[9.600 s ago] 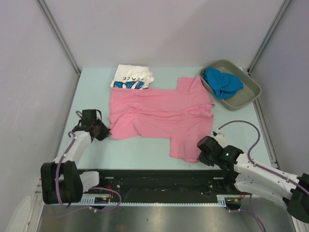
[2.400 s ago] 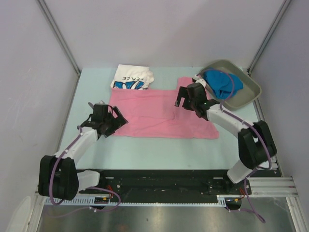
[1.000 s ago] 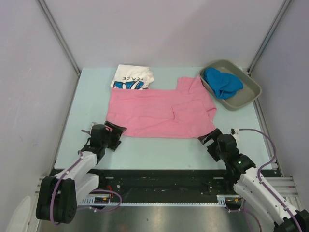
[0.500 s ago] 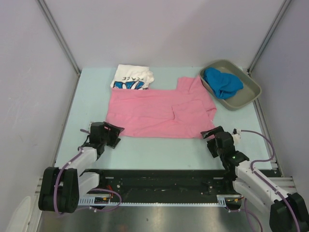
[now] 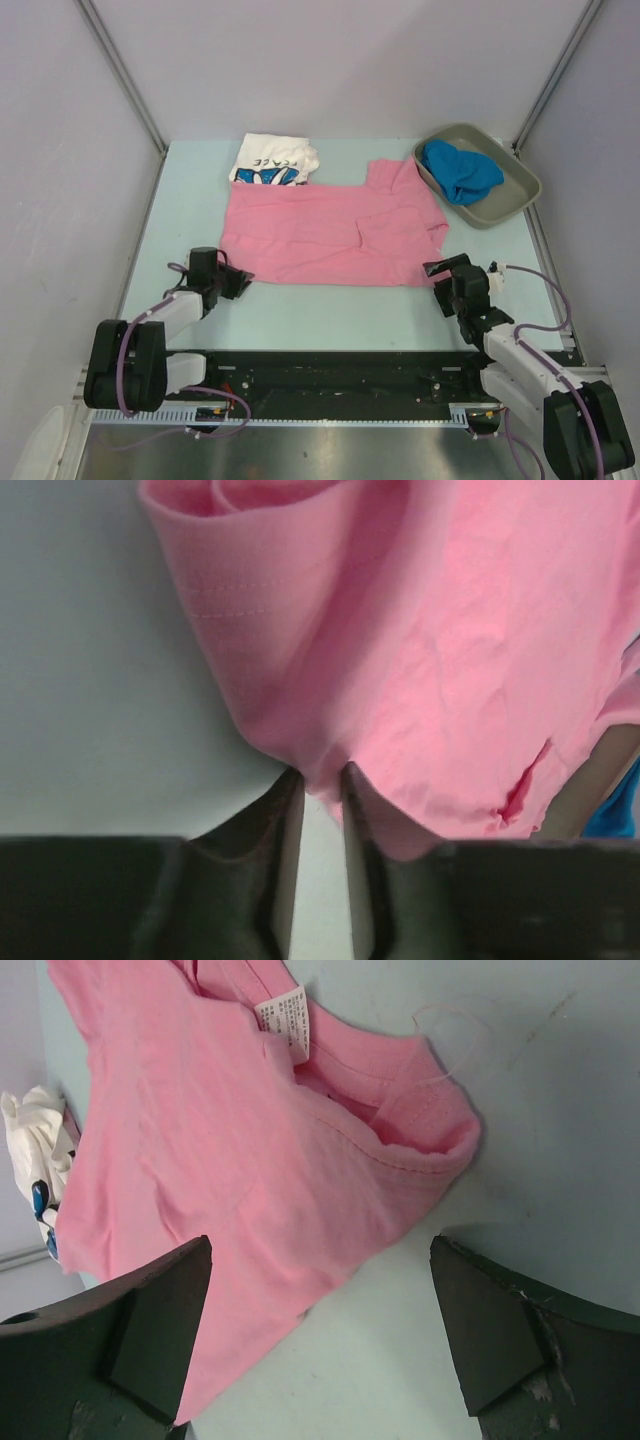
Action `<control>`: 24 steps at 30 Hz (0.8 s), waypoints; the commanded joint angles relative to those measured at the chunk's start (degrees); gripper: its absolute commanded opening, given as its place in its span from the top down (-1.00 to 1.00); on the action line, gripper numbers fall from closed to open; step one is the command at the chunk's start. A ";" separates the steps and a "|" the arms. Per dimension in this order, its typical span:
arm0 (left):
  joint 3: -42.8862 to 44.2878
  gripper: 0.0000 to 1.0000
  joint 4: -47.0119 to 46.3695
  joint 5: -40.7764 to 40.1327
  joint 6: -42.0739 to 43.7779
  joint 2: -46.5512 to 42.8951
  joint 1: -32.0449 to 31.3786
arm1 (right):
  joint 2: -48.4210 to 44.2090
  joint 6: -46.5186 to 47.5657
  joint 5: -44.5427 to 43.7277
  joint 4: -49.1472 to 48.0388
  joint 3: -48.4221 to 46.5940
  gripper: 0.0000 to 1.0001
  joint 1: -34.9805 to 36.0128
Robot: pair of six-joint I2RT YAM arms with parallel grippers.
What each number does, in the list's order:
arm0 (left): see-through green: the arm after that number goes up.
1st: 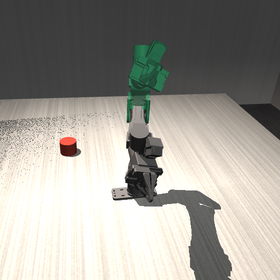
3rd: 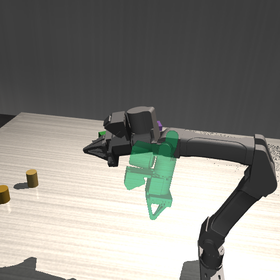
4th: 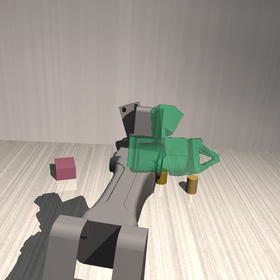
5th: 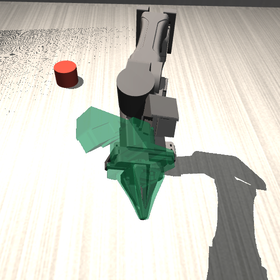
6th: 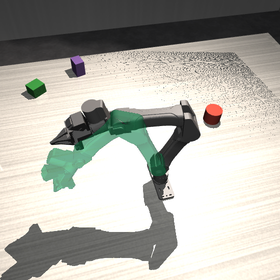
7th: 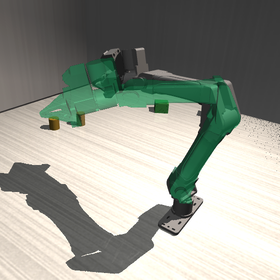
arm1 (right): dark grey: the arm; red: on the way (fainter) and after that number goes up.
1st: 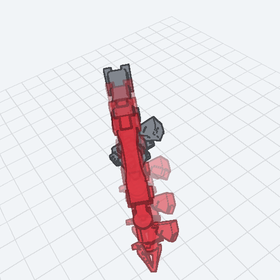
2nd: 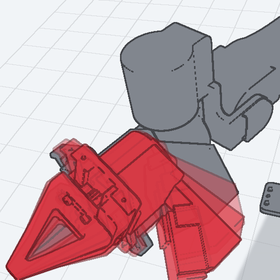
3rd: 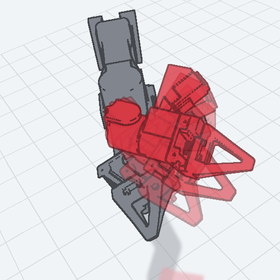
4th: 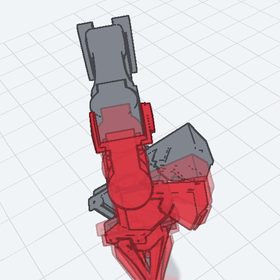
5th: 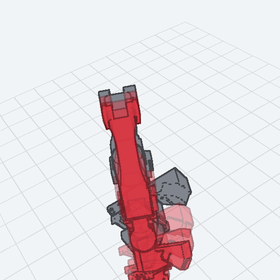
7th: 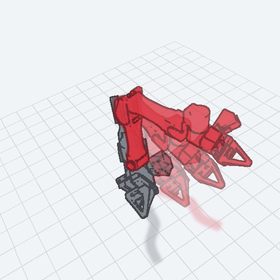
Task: Fold and stack the t-shirts
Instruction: Fold the tshirt
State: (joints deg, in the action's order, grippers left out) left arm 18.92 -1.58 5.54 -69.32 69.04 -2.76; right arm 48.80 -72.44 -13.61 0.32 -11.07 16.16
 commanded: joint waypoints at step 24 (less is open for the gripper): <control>2.00 0.99 7.56 -1.67 2.61 1.98 1.36 | 9.48 4.86 3.50 -3.14 -3.43 1.00 -5.35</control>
State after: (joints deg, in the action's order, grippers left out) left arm 21.45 0.62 6.07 -68.84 71.94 -2.09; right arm 58.98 -68.75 -10.04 -4.14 -13.63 11.60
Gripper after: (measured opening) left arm 0.011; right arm 0.072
